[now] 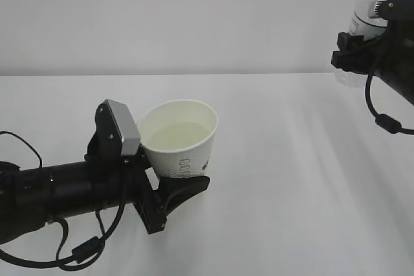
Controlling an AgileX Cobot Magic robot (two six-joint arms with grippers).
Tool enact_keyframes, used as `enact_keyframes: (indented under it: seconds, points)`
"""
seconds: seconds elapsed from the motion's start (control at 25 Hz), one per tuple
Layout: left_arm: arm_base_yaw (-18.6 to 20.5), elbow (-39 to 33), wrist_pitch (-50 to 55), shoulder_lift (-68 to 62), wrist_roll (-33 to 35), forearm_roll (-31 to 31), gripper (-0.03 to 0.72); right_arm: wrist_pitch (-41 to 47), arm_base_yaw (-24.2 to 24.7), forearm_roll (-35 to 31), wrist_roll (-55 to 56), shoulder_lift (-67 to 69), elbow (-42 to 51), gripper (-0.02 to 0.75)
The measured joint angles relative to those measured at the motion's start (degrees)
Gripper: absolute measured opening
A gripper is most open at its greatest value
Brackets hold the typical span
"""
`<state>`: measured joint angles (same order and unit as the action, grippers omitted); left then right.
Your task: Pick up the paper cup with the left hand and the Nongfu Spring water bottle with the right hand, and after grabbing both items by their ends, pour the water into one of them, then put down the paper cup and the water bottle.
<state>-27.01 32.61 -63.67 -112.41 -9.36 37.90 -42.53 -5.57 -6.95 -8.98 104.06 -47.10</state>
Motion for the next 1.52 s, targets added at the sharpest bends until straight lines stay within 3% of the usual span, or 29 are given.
enact_keyframes:
  seconds: [0.24, 0.84, 1.16, 1.52]
  points:
    - [0.0, 0.0, 0.0, 0.0, 0.0, -0.1, 0.51, -4.4, 0.0, 2.5, 3.2, 0.0, 4.5, 0.524]
    - [0.0, 0.0, 0.0, 0.0, 0.0, 0.0, 0.51, -12.2, 0.0, 0.6, 4.7, 0.0, 15.5, 0.524]
    - [0.0, 0.0, 0.0, 0.0, 0.0, 0.5, 0.51, -12.5, 0.0, 0.4, 4.9, 0.0, 16.7, 0.524]
    - [0.0, 0.0, 0.0, 0.0, 0.0, 0.8, 0.51, -18.5, 0.0, 0.4, 4.9, 6.6, 16.7, 0.524]
